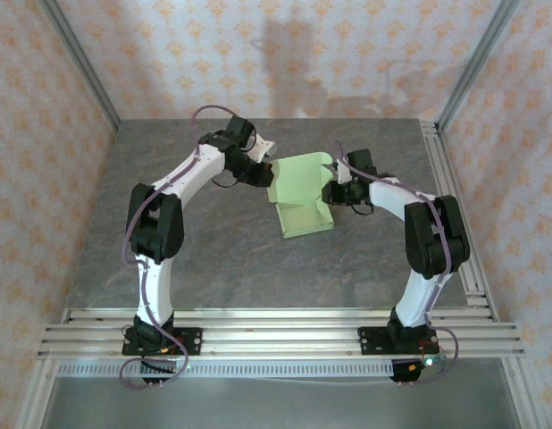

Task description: Fold the paper box

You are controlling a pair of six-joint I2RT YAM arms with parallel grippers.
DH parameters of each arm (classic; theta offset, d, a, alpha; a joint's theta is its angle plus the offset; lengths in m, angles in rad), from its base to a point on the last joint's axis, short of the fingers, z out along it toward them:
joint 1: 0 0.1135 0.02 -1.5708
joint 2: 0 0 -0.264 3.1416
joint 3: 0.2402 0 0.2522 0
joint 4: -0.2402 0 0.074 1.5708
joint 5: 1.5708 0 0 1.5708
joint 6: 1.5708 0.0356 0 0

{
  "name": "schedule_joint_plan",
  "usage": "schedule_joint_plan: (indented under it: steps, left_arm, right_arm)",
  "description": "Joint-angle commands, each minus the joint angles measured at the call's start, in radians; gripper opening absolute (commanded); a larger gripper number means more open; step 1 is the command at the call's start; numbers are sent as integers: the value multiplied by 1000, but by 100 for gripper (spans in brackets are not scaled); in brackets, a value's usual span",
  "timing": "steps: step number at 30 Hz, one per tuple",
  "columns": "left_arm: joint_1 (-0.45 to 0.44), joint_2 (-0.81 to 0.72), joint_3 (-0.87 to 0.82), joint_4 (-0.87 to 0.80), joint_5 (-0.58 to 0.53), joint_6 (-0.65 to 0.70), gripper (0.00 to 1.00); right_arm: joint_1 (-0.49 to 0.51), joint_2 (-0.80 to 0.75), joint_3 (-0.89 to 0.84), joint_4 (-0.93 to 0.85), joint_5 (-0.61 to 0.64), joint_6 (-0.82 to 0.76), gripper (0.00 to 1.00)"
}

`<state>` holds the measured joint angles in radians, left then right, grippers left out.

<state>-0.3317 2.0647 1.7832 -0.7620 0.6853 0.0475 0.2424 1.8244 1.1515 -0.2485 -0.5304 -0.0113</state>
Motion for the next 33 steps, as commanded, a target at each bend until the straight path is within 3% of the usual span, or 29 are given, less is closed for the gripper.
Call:
schedule_joint_plan:
  steps: [1, 7, 12, 16, 27, 33]
  left_arm:
    - [4, -4, -12, -39, 13, 10, 0]
    - [4, 10, -5, -46, 7, 10, 0]
    - [3, 4, -18, -38, 0, 3, 0]
    - [3, -5, -25, -33, -2, -1, 0]
    - [4, -22, -31, -34, -14, 1, 0]
    - [3, -28, -35, -29, -11, -8, 0]
  right_arm:
    - [27, -1, -25, -2, -1, 24, 23]
    - [56, -3, -67, 15, 48, 32, 13]
    - [81, -11, -79, 16, 114, 21, 12]
    - [105, -16, -85, 14, 177, 17, 20]
    - [165, -41, -111, 19, 332, 22, 8]
    - [199, -41, -116, 16, 435, 29, 8]
